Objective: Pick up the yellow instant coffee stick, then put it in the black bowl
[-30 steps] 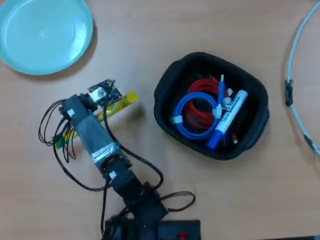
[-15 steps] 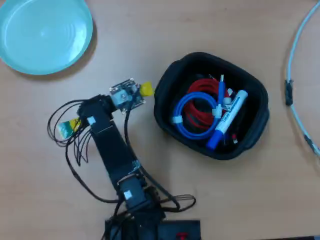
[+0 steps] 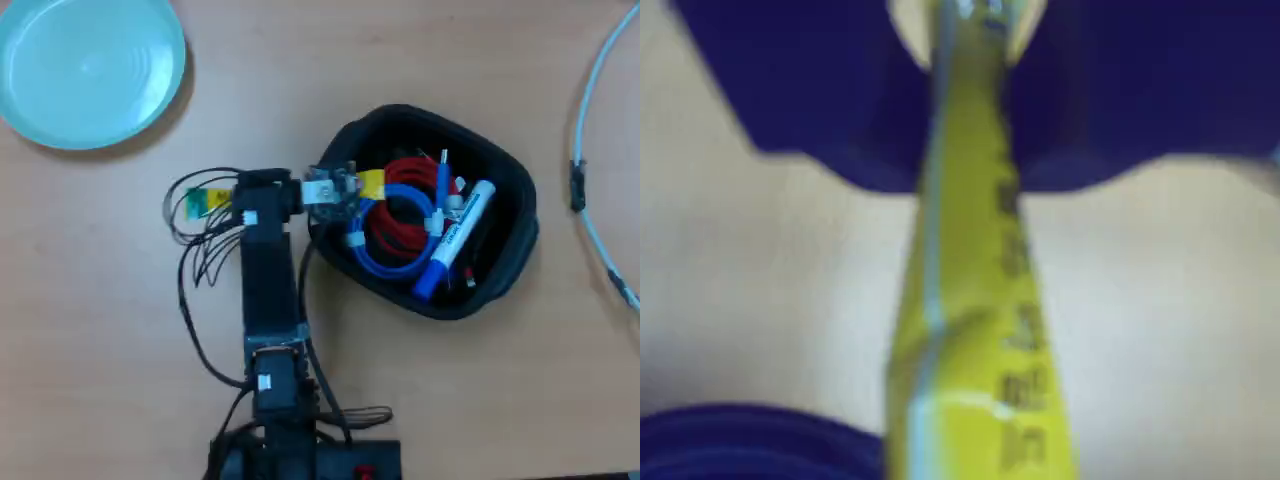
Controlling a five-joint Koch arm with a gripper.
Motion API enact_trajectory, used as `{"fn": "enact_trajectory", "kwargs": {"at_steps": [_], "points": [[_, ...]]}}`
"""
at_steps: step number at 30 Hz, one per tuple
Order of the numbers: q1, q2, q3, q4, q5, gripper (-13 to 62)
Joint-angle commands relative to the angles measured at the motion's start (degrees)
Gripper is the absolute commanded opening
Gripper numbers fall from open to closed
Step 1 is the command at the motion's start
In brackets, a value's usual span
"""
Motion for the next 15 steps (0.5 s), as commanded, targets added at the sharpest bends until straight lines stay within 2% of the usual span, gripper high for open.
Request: {"fn": "enact_trajectory", "kwargs": {"at_steps": [1,15], "points": [[3.08,3.25,-5.89,-3.87,-1.58,-7.1],[25.93,2.2,-5.36,-11.78,-1.58,-7.0]]}}
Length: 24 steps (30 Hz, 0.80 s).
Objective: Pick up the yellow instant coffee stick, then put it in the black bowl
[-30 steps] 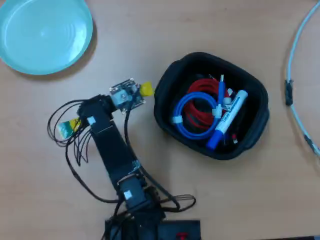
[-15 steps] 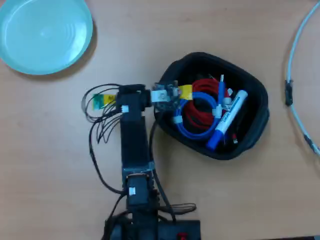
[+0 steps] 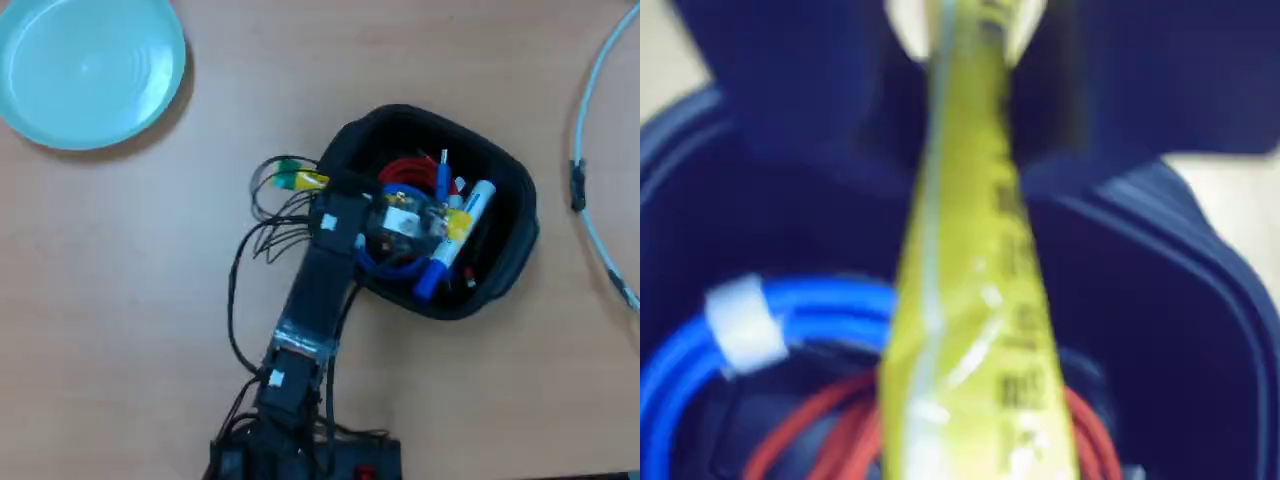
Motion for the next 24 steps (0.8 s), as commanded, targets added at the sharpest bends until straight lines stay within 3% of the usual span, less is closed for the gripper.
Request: {"fn": "enact_trajectory", "kwargs": {"at_steps": [1,14,24], "points": [[2.46,1.93,-5.36,-6.59,-1.58,-7.0],[8.0,-12.83,-5.36,-16.79,-1.58,-7.0],[8.79,-13.54,-0.44,-16.7,-4.39,-4.1]]}}
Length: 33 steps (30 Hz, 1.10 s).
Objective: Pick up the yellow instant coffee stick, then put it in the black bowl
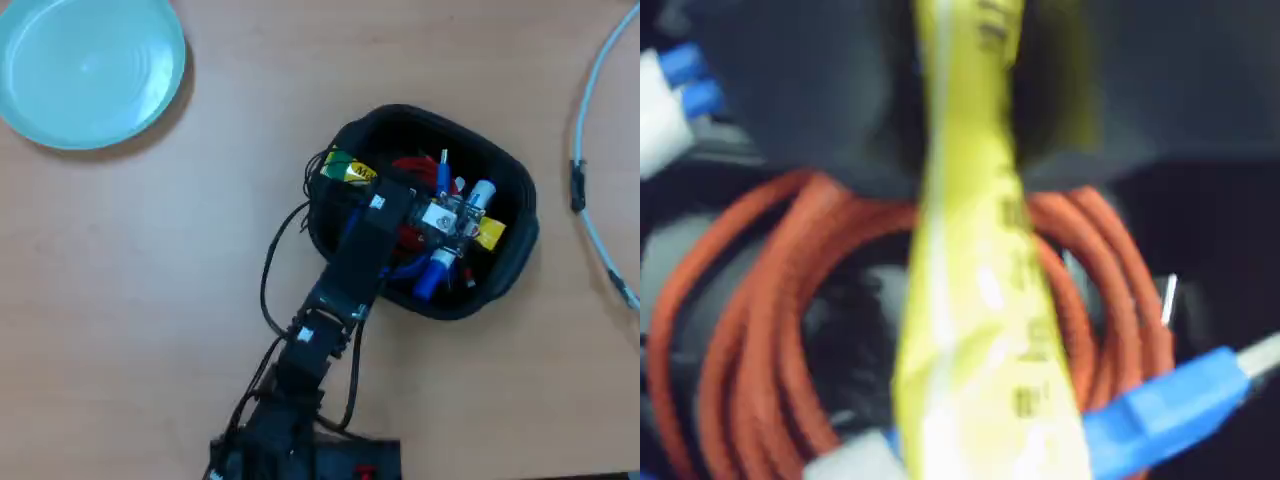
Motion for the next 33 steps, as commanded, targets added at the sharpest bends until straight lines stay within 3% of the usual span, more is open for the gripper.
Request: {"fn": "enact_trajectory", "kwargs": {"at_steps": [1,11,15,33], "points": [[0.7,0.88,-0.26,-4.04,-1.85,-2.1],[1.85,0.88,6.77,-4.66,-2.2,32.6],[1.93,1.67,7.82,-4.04,-1.76,41.6],[0.7,28.04,10.63,7.38,-1.05,42.8]]}}
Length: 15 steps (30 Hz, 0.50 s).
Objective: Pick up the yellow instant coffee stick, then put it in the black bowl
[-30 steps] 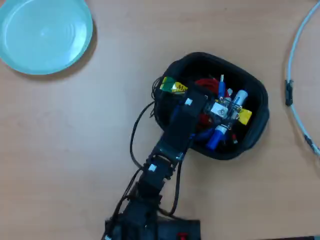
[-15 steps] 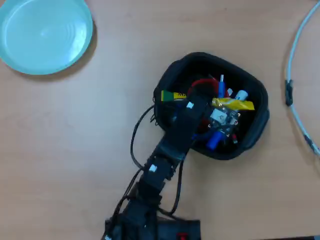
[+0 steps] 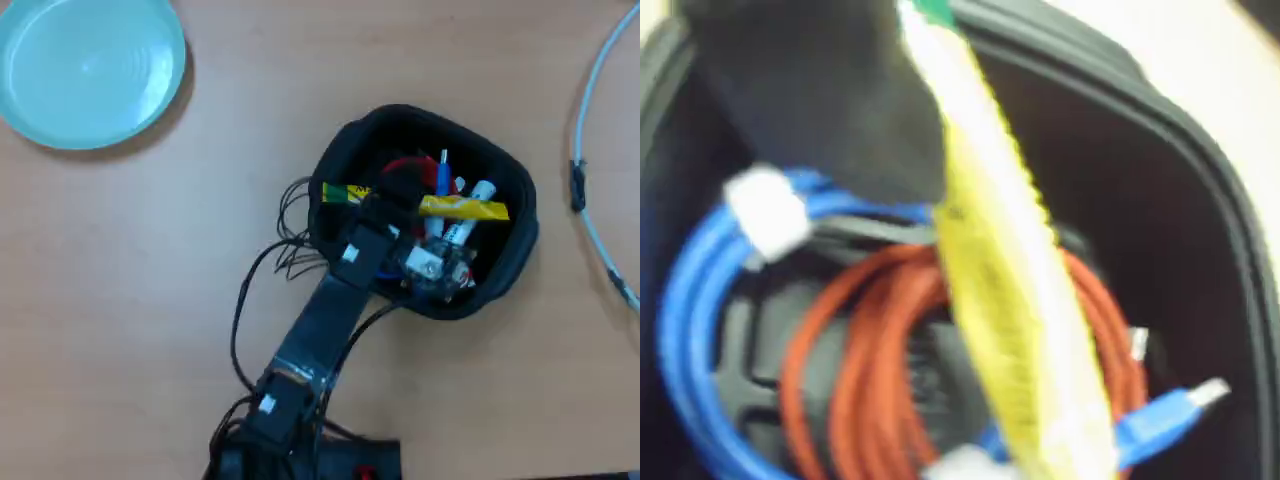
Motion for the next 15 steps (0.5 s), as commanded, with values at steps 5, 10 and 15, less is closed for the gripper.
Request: {"fn": "enact_trajectory", "kwargs": {"at_steps": [5,10,15], "points": [[-5.89,12.92,7.82,1.67,0.88,42.9],[-13.45,19.07,22.41,-6.86,0.97,43.5],[-19.34,25.05,37.35,-16.96,1.58,42.9]]}}
